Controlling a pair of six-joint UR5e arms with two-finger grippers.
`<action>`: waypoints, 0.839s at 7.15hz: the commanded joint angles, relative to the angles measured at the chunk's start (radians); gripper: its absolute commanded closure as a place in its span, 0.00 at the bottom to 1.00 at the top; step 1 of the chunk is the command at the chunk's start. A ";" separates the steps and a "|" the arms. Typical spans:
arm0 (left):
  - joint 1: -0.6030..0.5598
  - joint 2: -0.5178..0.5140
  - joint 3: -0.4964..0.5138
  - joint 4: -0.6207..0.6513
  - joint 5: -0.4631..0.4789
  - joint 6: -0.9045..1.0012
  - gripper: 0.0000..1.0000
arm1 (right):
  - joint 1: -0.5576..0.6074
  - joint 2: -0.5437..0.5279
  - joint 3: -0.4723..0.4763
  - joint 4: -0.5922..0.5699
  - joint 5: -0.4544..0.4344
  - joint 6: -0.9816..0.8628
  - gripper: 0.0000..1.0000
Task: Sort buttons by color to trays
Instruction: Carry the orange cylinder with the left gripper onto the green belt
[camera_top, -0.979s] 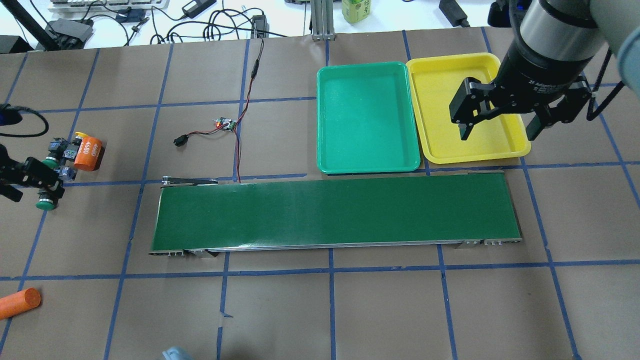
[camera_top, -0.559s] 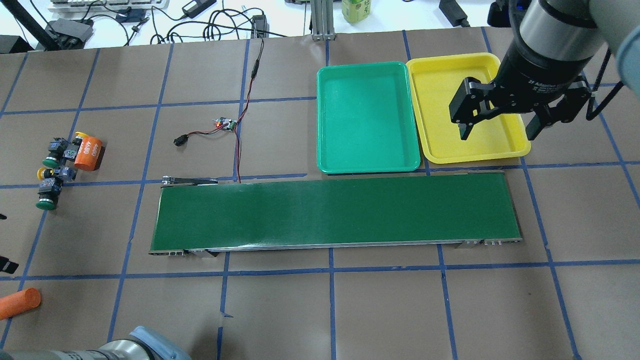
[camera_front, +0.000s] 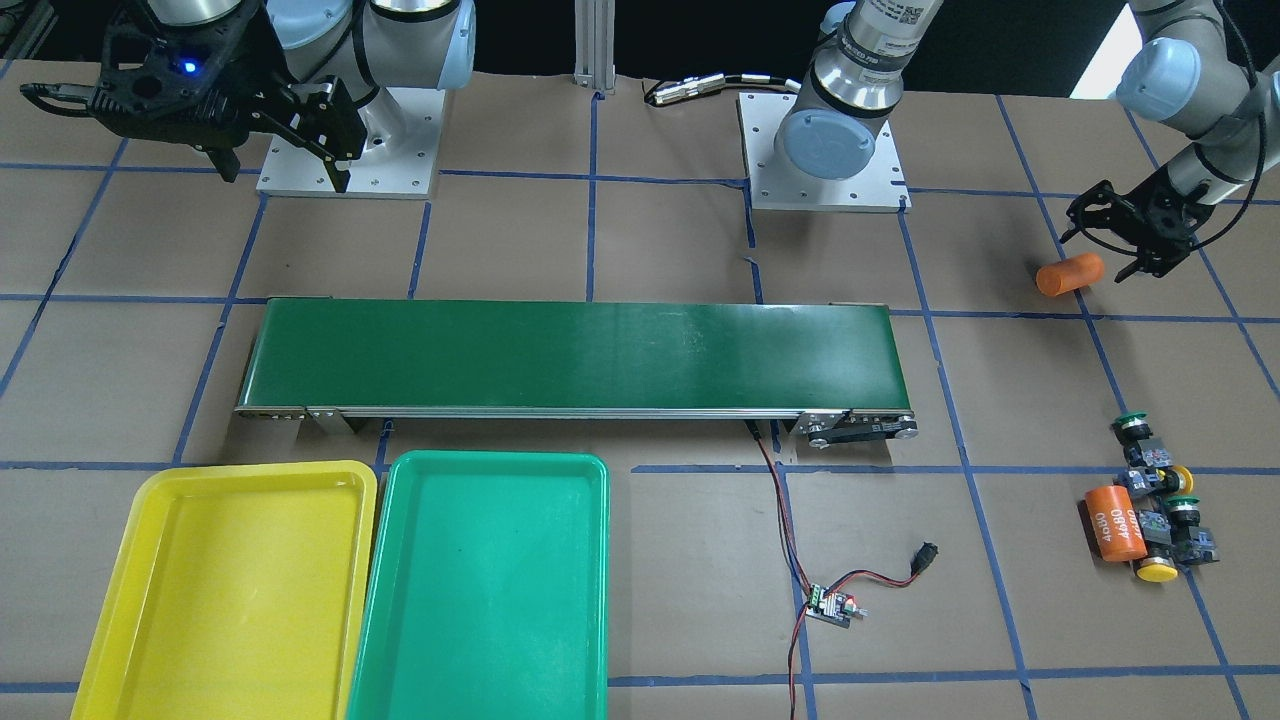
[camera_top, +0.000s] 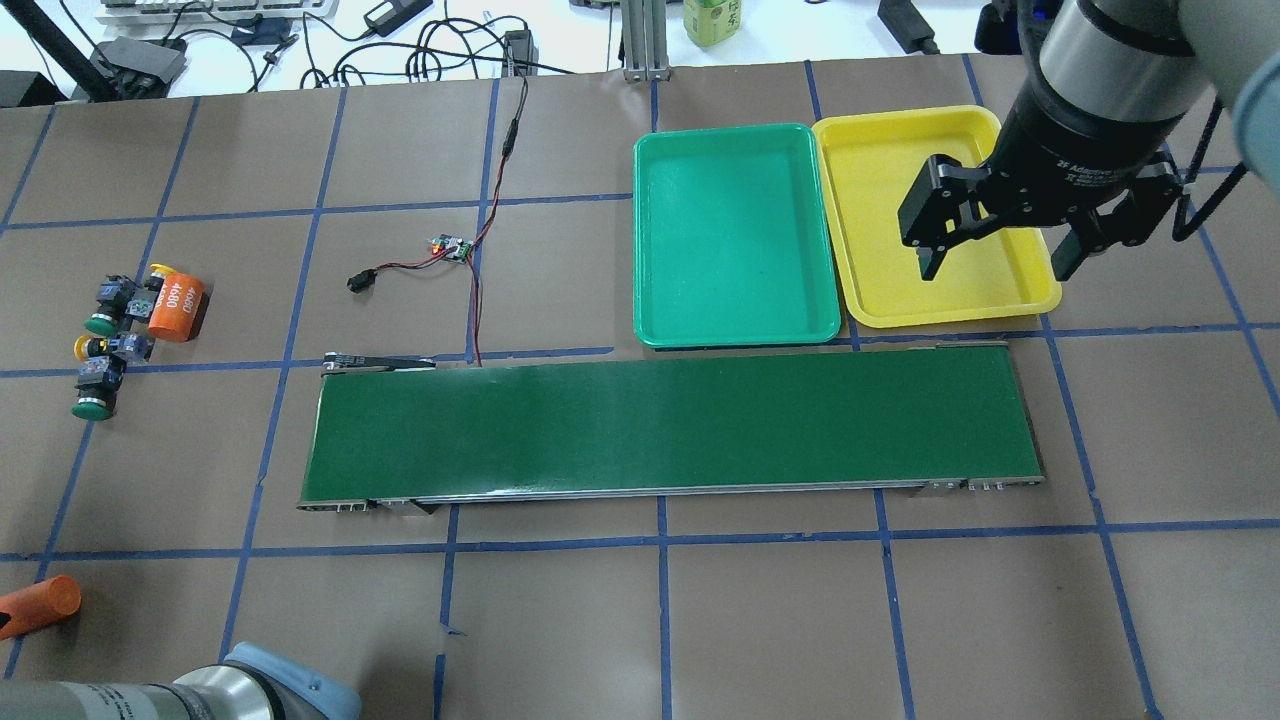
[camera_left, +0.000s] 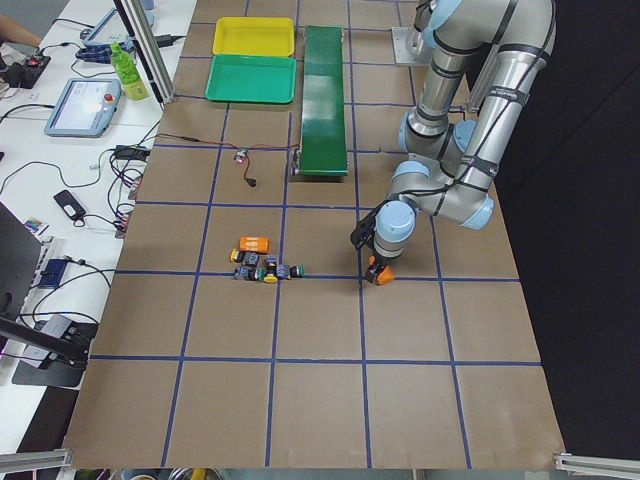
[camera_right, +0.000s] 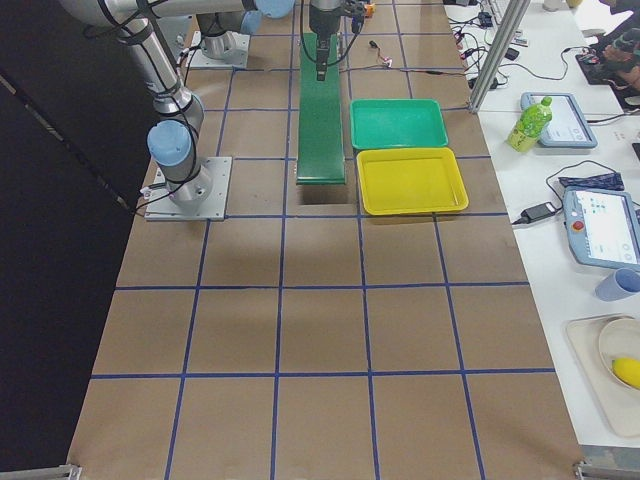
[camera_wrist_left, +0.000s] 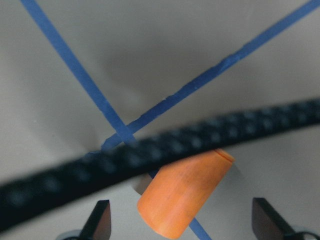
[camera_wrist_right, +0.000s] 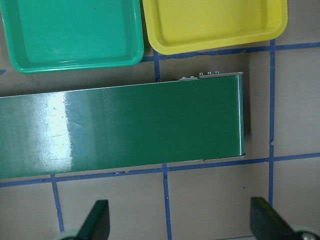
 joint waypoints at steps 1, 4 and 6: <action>0.003 -0.044 -0.044 0.105 -0.005 0.024 0.00 | 0.000 0.001 0.000 0.001 0.000 0.000 0.00; 0.005 -0.083 -0.058 0.157 -0.098 0.044 0.46 | 0.000 0.001 0.000 0.000 -0.003 0.002 0.00; 0.002 -0.059 -0.057 0.156 -0.097 0.052 1.00 | 0.000 0.001 0.002 0.000 -0.003 0.002 0.00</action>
